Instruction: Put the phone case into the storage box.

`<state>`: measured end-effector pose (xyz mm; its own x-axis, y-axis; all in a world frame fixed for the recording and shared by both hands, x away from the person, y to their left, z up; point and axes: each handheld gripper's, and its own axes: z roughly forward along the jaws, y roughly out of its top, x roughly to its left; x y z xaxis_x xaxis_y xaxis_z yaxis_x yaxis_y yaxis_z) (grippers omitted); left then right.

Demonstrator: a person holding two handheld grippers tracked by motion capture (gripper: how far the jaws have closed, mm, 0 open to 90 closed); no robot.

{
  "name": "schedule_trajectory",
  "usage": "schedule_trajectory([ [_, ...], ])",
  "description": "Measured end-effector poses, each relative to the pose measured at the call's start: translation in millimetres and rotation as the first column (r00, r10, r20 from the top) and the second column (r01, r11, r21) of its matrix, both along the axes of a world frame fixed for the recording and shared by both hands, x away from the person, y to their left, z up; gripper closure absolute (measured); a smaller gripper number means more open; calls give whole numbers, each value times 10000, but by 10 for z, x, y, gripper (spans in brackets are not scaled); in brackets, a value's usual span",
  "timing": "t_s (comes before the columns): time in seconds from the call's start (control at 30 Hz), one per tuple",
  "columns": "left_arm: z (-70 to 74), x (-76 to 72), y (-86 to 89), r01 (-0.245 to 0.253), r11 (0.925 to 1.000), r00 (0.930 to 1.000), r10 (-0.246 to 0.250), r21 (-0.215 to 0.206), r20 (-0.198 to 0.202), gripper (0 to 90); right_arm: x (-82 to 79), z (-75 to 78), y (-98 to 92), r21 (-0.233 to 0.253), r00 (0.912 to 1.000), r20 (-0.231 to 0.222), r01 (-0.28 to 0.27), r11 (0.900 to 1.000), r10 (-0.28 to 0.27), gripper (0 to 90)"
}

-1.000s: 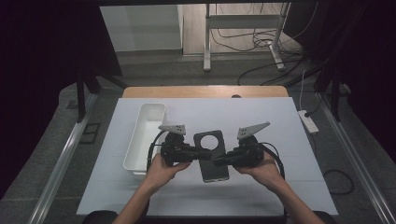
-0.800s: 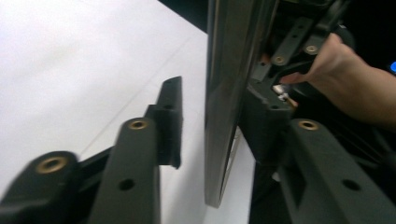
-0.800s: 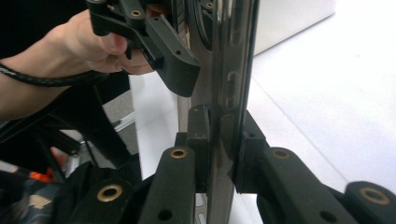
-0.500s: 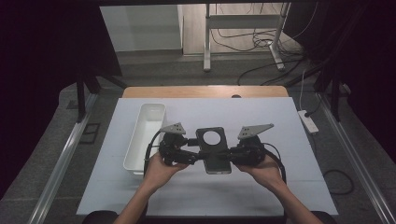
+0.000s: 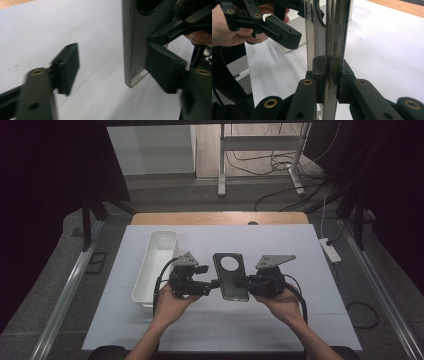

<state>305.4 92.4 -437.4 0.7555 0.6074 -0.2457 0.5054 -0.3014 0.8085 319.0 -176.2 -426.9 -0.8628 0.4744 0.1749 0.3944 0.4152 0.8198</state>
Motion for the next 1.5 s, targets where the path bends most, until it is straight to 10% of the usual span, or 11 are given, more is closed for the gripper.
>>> schedule_trajectory([
  [0.57,-5,-14,-35,-195,9985,9976,161,-508,-671,804,-45,-29,76,-246,9993,306,229,9994,-221,796],
  [0.93,-1,-19,-38,-1061,9925,9886,986,-612,-1139,890,-62,-73,165,-508,9998,26,-210,9985,212,719],
  [1.5,-9,58,21,-1946,9804,9762,1966,314,-909,892,-43,-46,123,-536,9999,-107,17,9986,-22,494],
])
